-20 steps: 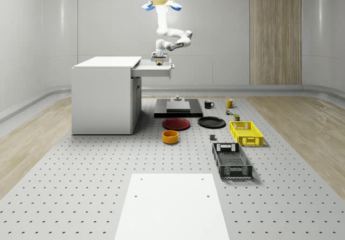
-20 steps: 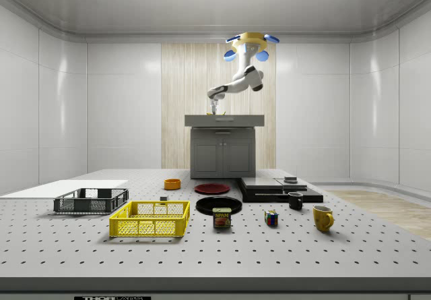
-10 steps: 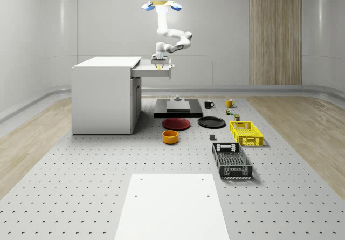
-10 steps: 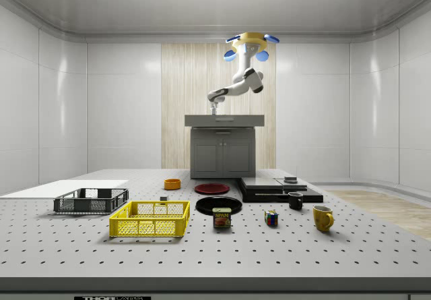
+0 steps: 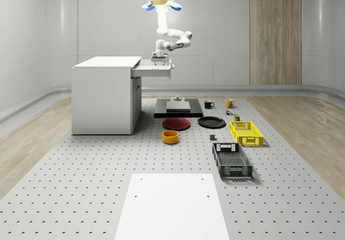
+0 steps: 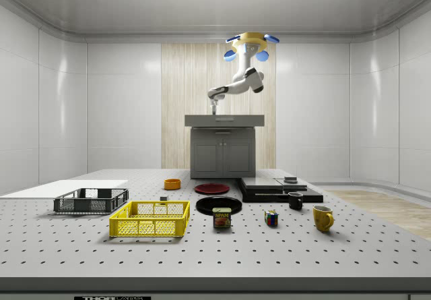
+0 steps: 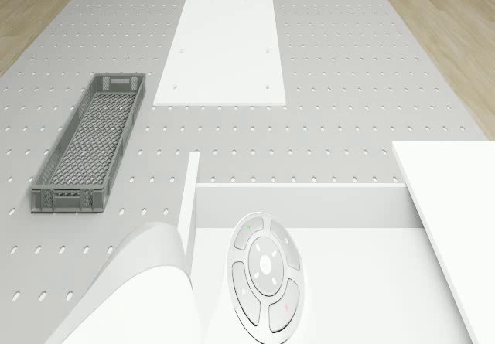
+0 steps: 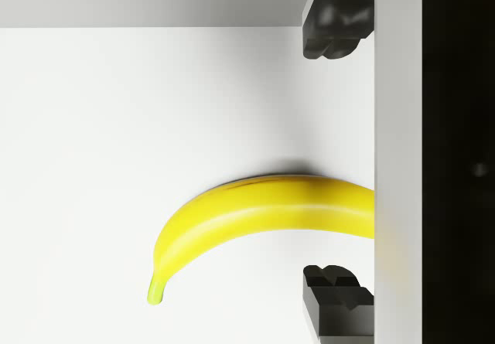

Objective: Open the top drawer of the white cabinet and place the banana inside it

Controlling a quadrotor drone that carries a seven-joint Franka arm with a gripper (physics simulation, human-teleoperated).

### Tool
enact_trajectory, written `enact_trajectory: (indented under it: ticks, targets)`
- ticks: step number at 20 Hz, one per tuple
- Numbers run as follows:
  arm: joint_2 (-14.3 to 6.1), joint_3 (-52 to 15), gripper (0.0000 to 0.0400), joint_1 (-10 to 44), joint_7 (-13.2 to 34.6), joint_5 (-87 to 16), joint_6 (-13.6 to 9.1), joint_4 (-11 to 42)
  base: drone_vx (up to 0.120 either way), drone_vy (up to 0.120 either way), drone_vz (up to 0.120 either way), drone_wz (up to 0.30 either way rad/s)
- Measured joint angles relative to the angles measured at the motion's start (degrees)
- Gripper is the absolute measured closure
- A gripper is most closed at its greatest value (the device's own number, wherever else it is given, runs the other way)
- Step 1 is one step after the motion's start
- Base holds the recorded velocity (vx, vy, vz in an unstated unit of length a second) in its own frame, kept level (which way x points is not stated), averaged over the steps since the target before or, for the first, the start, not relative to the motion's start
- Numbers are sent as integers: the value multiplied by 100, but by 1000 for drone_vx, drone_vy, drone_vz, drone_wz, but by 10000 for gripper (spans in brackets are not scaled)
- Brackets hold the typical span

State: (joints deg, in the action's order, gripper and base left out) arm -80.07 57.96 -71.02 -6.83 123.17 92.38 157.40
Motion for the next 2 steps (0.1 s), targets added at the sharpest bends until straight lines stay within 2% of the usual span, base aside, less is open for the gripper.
enact_trajectory:
  ticks: [2]
  targets:
    - [4, 42, 3, 14, -5, -36, -33, 27, 0, 0, 0, 0]
